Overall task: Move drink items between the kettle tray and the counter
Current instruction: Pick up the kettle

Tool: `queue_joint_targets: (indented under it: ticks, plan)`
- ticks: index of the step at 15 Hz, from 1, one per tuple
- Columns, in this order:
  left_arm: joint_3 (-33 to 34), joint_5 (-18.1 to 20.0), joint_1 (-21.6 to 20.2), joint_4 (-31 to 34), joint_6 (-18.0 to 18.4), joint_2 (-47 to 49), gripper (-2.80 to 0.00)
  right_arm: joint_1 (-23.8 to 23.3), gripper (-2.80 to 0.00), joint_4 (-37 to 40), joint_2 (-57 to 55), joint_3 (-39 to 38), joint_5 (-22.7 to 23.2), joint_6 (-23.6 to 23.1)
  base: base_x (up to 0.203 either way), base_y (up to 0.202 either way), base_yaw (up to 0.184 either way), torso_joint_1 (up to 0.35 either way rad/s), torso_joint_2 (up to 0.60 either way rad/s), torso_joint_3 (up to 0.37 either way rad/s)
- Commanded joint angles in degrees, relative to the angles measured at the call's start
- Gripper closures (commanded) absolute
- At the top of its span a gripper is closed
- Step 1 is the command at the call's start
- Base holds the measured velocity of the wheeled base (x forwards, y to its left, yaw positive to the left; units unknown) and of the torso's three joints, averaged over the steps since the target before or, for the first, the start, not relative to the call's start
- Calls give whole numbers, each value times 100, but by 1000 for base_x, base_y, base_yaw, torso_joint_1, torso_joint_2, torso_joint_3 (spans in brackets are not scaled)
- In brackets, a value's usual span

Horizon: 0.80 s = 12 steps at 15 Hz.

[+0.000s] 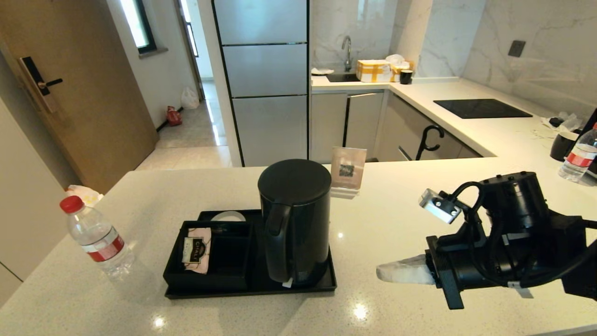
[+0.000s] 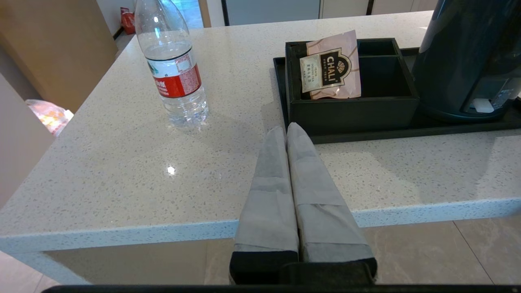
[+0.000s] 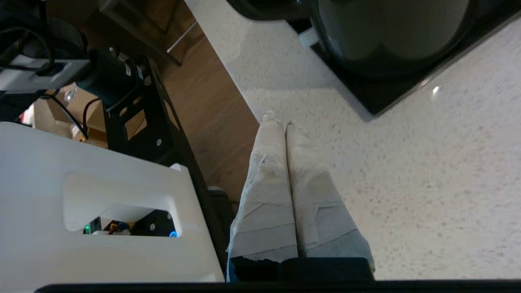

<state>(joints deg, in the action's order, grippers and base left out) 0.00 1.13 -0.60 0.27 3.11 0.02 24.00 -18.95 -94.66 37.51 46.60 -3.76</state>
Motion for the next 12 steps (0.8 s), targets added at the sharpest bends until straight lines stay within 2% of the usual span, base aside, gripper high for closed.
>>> queue_joint_targets:
  ticks: [1,3,6,7,9,12]
  plan:
    - [0,1,-2,0,-3,-2,0,320,0,-547,-421,67,-229,205,0,0,0,0,0,0]
    - [0,1,-2,0,6,-2,0,941,0,-1406,-785,190,-921,482,0,0,0,0,0,0]
    - [0,1,-2,0,-3,-2,0,1578,0,-1583,-1058,489,-1228,614,0,0,0,0,0,0]
    - [0,1,-2,0,-3,-2,0,1626,-280,-1656,-1099,494,-1337,622,0,0,0,0,0,0]
    - [0,1,-2,0,-3,-2,0,1626,-280,-1656,-1099,494,-1337,622,0,0,0,0,0,0]
    - [0,1,-2,0,-3,-2,0,1757,-280,-2130,-1116,371,-1601,666,0,0,0,0,0,0]
